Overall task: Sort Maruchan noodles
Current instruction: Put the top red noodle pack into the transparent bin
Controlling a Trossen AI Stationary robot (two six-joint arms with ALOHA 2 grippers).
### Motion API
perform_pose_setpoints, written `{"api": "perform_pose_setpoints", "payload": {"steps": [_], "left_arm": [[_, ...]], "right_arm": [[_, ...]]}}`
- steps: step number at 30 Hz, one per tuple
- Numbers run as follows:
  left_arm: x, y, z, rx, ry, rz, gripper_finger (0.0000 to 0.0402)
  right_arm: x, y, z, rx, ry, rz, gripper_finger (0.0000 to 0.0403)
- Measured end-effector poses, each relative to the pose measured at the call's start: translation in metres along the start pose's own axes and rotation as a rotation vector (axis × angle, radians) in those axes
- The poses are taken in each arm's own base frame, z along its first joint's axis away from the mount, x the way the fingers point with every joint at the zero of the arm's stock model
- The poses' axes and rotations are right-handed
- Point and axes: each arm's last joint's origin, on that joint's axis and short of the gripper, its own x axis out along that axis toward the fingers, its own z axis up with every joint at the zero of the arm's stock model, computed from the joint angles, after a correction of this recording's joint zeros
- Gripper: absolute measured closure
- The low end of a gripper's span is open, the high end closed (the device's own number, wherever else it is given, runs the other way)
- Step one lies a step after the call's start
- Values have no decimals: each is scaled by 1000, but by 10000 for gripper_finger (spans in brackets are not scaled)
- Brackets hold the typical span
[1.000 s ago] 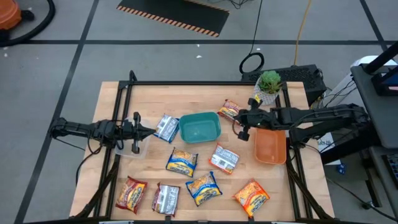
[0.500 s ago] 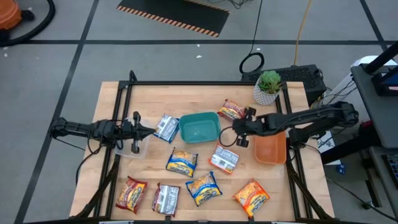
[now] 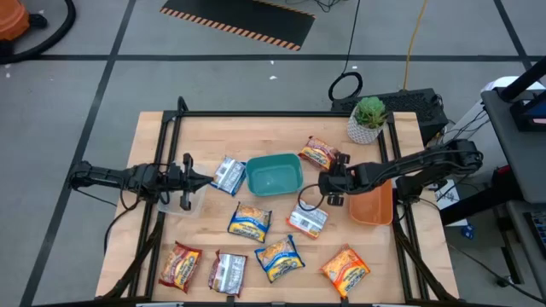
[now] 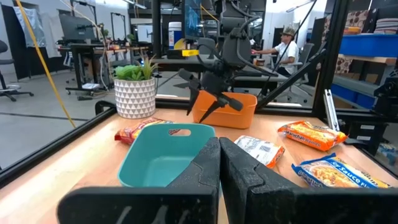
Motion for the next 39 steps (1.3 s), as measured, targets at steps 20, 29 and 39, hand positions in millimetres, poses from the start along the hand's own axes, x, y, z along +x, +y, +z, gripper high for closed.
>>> {"api": "perform_pose_setpoints", "payload": {"steps": [20, 29, 39], "left_arm": [[0, 0, 0, 12, -1, 0, 396], [0, 0, 0, 12, -1, 0, 396], [0, 0, 0, 13, -1, 0, 396]], "right_arm": [[34, -7, -22, -3, -51, -78, 232], [40, -9, -28, -17, -63, -89, 237], [45, -10, -31, 8, -82, -93, 304]]}}
